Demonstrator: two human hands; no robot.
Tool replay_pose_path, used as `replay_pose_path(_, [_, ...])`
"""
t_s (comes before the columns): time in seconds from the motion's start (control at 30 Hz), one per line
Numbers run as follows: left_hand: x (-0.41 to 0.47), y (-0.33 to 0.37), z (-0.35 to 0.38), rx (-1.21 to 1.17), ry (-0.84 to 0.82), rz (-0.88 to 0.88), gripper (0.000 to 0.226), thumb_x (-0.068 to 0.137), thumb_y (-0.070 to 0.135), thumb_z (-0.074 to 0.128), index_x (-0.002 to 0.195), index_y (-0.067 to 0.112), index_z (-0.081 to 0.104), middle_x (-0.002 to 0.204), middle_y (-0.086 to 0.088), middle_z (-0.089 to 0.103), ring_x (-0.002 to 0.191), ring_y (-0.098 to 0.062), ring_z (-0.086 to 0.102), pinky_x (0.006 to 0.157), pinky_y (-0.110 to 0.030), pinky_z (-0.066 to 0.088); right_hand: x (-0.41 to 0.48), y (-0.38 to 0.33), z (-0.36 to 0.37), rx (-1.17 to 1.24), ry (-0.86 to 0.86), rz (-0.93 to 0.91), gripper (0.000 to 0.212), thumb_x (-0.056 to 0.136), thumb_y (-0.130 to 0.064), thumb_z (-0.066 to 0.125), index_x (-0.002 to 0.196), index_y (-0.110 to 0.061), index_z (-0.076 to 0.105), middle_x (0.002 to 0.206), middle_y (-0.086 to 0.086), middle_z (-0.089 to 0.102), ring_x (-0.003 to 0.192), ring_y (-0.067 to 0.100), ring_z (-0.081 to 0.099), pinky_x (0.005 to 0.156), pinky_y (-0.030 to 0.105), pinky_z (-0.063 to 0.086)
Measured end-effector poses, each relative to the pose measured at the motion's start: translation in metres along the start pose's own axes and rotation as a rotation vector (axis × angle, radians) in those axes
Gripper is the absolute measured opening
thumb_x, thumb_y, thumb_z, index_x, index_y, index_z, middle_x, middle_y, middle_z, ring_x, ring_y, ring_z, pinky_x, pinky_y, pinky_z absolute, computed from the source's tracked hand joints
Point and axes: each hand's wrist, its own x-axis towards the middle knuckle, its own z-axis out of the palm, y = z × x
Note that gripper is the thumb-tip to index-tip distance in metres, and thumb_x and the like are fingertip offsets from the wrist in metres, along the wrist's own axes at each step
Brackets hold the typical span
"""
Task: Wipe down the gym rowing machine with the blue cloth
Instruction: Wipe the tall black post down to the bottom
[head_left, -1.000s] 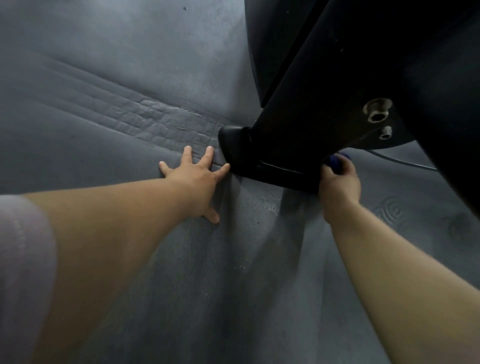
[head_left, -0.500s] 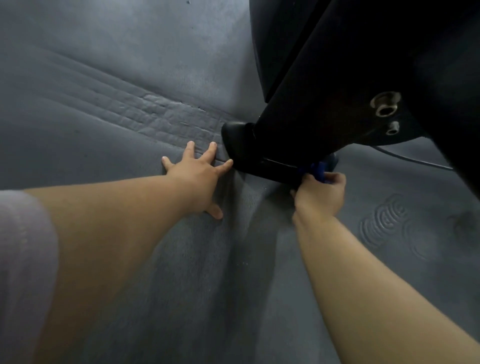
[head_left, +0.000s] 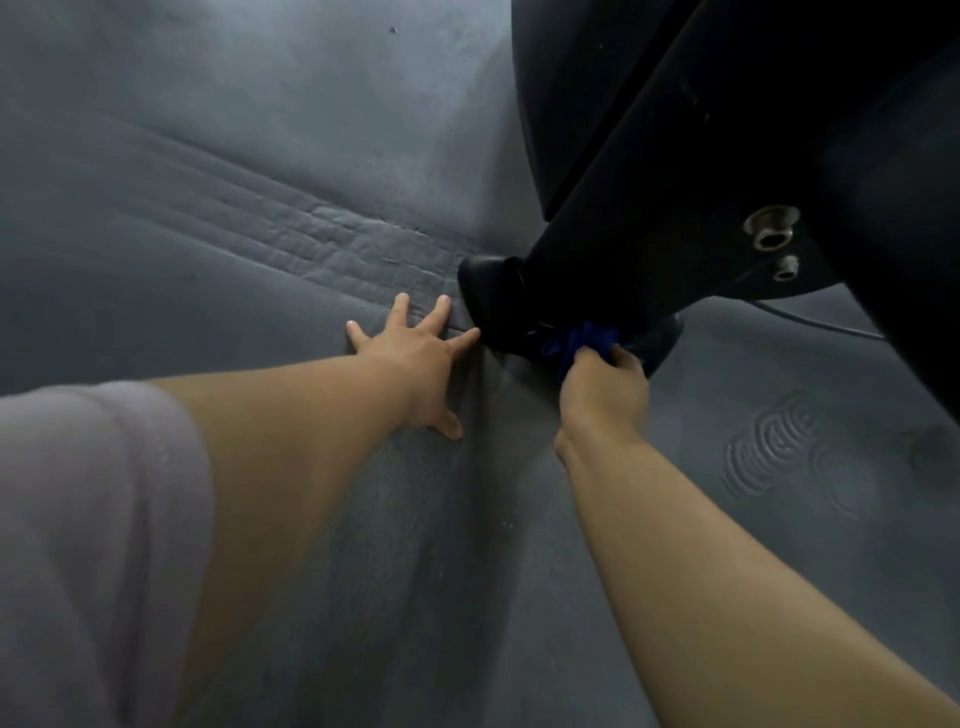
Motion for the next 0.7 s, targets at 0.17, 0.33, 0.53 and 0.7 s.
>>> replay_pose_path(0.17, [-0.003,0.0,-0.019,-0.151,-0.034,0.03,0.114,0.072,0.061,0.075,0.154,0.041,-0.002,0.165,0.005,-0.003,0.15,-0.036,-0.004,0.109,-0.074,0.014,-0.029,-0.012,0.015,0.086,-0.436,0.2,0.036,0.098,-0.032,0.048,0.13,-0.027,0.062,0.127,-0.007,0.062,0.12,0.019,0.057,0.102,0.041,0.045])
replay_pose_path(0.33, [-0.002,0.001,-0.027,-0.492,0.255,0.189,0.099,0.074,0.039,0.08,0.153,0.038,0.02,0.144,-0.002,0.047,0.126,-0.025,0.051,0.1,-0.031,0.042,-0.032,-0.026,-0.001,0.235,-0.603,0.39,0.025,0.103,-0.032,0.043,0.119,-0.032,0.061,0.11,-0.007,0.069,0.112,0.022,0.061,0.083,0.038,0.051])
replay_pose_path(0.53, [0.007,0.03,-0.002,-0.457,0.368,0.113,0.051,0.083,0.028,0.071,0.129,0.025,0.049,0.127,-0.004,0.045,0.107,-0.028,0.055,0.077,-0.034,0.043,-0.014,-0.002,-0.039,0.037,-0.276,0.223,0.022,0.101,-0.02,0.047,0.119,-0.026,0.057,0.118,0.006,0.063,0.093,0.016,0.061,0.089,0.041,0.054])
replay_pose_path(0.7, [0.034,0.019,-0.034,-0.534,0.661,-0.032,0.04,0.092,0.014,0.055,0.131,0.022,0.054,0.129,-0.013,0.05,0.114,-0.036,0.051,0.084,-0.036,0.04,0.011,0.011,-0.043,-0.092,-0.254,-0.025,0.054,0.098,-0.018,0.051,0.148,-0.034,0.038,0.095,-0.023,0.06,0.069,-0.001,0.054,0.055,0.012,0.042])
